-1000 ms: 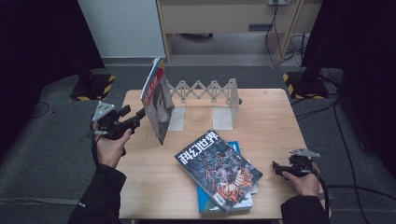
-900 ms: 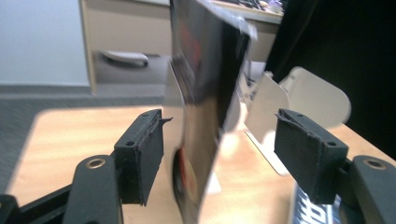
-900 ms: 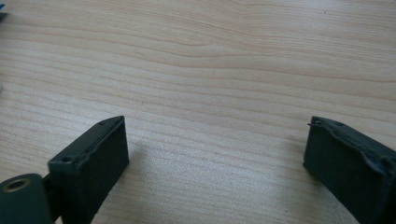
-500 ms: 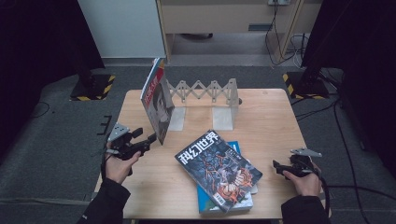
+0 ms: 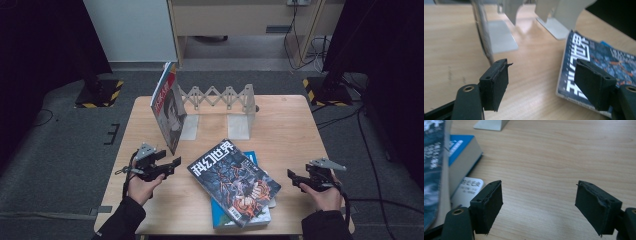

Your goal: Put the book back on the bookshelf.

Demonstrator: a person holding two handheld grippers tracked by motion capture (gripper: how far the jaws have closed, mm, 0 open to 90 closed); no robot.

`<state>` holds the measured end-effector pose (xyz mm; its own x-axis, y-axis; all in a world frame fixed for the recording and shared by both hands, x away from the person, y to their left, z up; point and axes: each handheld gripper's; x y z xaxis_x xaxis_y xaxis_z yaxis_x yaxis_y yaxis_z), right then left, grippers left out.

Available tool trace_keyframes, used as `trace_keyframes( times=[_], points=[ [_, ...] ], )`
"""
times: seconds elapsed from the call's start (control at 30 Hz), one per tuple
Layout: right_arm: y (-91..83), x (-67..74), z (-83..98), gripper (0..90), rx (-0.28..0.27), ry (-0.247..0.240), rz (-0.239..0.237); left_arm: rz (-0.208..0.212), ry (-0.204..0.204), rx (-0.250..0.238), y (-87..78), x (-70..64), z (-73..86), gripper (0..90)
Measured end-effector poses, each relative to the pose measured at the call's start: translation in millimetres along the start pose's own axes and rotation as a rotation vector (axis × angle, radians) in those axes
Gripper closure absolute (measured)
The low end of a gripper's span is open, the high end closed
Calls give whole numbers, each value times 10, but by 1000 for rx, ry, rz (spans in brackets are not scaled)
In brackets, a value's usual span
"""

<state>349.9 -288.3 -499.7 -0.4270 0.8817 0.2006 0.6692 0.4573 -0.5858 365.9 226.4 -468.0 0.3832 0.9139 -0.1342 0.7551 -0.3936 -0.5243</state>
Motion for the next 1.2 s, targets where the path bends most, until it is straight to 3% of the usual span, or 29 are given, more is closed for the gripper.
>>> trace_keyframes(
  times=[0.23, 0.43, 0.63, 1.03, 1.2],
  points=[
    [-21, 159, -52, 229, -19, -24, -52, 38, -5, 9, 104, -112, -2, 267],
    [-33, 268, -80, 225, -23, -46, -78, 82, 19, 51, 221, -242, 43, 267],
    [-19, 340, -79, 226, -22, -57, -107, 95, 34, 80, 311, -305, 76, 261],
    [58, 463, -52, 226, 18, -73, -167, 119, 3, 152, 518, -303, 143, 260],
    [99, 493, -33, 221, 34, -70, -191, 162, -32, 173, 579, -242, 169, 262]
  ],
)
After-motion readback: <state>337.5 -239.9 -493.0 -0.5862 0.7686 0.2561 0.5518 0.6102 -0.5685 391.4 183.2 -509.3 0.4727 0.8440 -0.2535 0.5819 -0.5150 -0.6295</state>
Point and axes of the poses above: each handheld gripper's, and its own axes: y roughly forward along the jaws, z roughly out of its underside, x roughly to its left, and after that the axes turned 9 degrees about -z, right-handed
